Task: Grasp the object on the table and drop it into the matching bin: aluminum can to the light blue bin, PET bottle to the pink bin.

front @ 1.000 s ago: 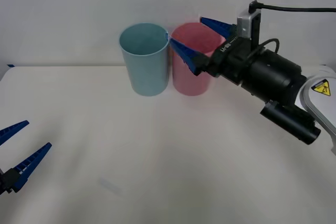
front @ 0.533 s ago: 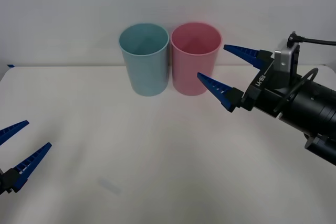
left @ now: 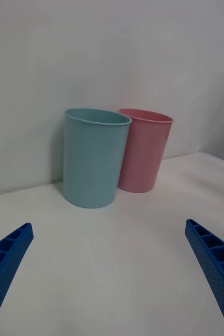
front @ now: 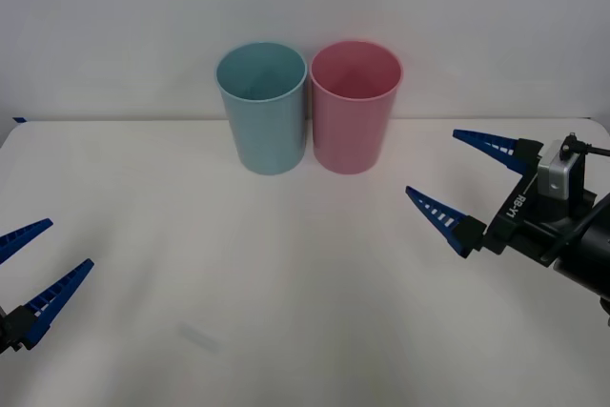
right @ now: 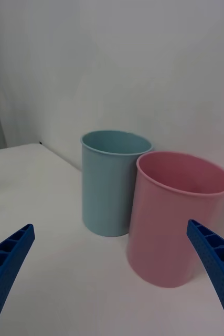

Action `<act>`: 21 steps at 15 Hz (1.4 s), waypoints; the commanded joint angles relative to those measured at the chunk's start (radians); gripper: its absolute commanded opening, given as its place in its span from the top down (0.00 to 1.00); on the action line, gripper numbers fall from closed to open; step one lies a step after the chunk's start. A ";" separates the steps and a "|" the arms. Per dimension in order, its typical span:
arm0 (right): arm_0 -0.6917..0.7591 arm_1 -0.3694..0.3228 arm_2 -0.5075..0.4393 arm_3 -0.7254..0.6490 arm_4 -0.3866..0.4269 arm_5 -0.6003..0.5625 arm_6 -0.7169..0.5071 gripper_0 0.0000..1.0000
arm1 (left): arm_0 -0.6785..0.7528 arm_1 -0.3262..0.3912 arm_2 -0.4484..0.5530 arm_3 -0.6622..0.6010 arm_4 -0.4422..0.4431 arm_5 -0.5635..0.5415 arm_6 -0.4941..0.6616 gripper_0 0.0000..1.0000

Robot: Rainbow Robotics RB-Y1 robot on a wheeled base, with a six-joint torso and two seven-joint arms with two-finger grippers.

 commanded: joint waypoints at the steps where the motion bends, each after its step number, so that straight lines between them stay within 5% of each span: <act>1: 0.005 0.060 -0.089 0.078 -0.010 -0.164 0.037 0.00 | 0.000 0.000 0.000 0.000 0.000 0.000 0.000 0.00; 8: 0.022 0.174 -0.311 0.233 0.008 -0.462 0.039 0.00 | 0.000 0.000 0.000 0.000 0.000 0.000 0.000 0.00; 21: 0.203 0.180 -0.455 0.262 -0.020 -0.480 0.053 0.00 | 0.000 0.000 0.000 0.000 0.000 0.000 0.000 0.00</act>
